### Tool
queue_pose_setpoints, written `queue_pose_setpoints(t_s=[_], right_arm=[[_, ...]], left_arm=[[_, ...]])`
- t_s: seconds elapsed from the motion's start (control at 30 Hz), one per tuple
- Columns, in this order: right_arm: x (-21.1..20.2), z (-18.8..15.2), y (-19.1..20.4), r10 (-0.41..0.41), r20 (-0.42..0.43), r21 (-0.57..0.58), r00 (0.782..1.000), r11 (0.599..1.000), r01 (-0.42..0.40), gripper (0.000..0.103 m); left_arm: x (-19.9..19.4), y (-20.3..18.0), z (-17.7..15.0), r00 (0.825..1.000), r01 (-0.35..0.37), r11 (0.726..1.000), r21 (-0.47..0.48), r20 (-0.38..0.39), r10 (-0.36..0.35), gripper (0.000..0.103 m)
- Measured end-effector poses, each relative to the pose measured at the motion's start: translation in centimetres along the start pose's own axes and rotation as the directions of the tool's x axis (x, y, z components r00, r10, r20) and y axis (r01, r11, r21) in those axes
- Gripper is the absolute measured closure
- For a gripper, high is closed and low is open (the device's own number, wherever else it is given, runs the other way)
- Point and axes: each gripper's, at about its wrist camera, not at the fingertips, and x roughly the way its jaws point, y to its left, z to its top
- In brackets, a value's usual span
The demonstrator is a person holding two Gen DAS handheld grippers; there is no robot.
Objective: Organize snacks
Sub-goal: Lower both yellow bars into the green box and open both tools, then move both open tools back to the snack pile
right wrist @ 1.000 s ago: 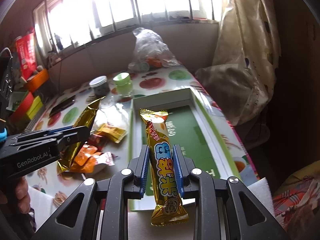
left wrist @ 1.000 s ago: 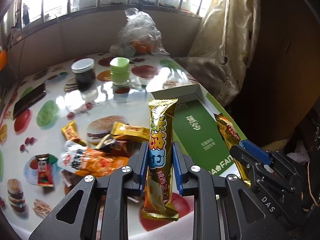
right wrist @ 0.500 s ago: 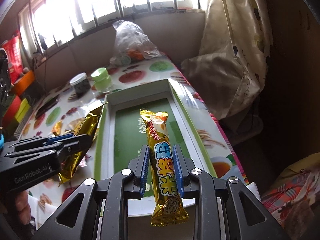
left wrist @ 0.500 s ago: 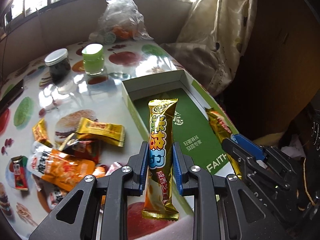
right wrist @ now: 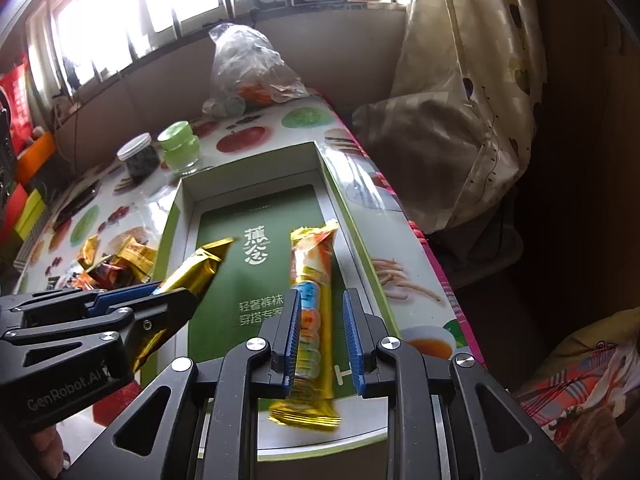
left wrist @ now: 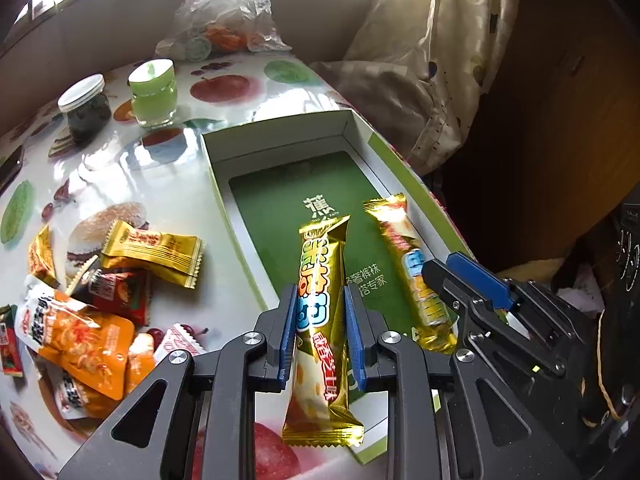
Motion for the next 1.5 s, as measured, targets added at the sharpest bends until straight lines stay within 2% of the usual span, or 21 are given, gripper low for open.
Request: queue_pose_setpoints(t_s=[0.7,0.87,1.23,1.33,1.43,1.5], right_arm=[[-0.2,-0.5,-1.0,0.015,-0.003,0.047,1.0,0.999,-0.014,0.082],[-0.4,-0.6,-1.1,0.026,-0.004,0.053,1.0,0.998,-0.025,0.078],[-1.2,-0.8,-1.3,0.046,0.002,0.086,0.999,0.995,-0.046,0.073],[-1.7,-0.8,-1.1,0.051,0.008,0.078,0.999,0.996,-0.051,0.073],[-2.0,-0.8,-0.7,0.057,0.01,0.069,0.998,0.996,-0.058,0.072],[-2.4,-0.8,-0.4,0.061,0.011,0.066,0.998,0.996,-0.061,0.072]], left_arm=[[2.2,-1.0,0.0,0.999,-0.017,1.0,0.011,-0.044,0.017,0.079],[2.2,-0.8,0.1,0.999,0.004,1.0,0.006,-0.051,-0.004,0.078],[0.6,-1.2,-0.7,1.0,0.003,1.0,0.014,-0.022,-0.003,0.069],[-0.4,-1.0,-0.9,1.0,-0.031,1.0,0.003,0.005,0.031,0.064],[-1.5,-0.6,-1.2,1.0,-0.019,1.0,-0.015,0.025,0.02,0.064],[-2.4,-0.4,-1.4,0.998,-0.036,0.999,-0.02,0.044,0.036,0.064]])
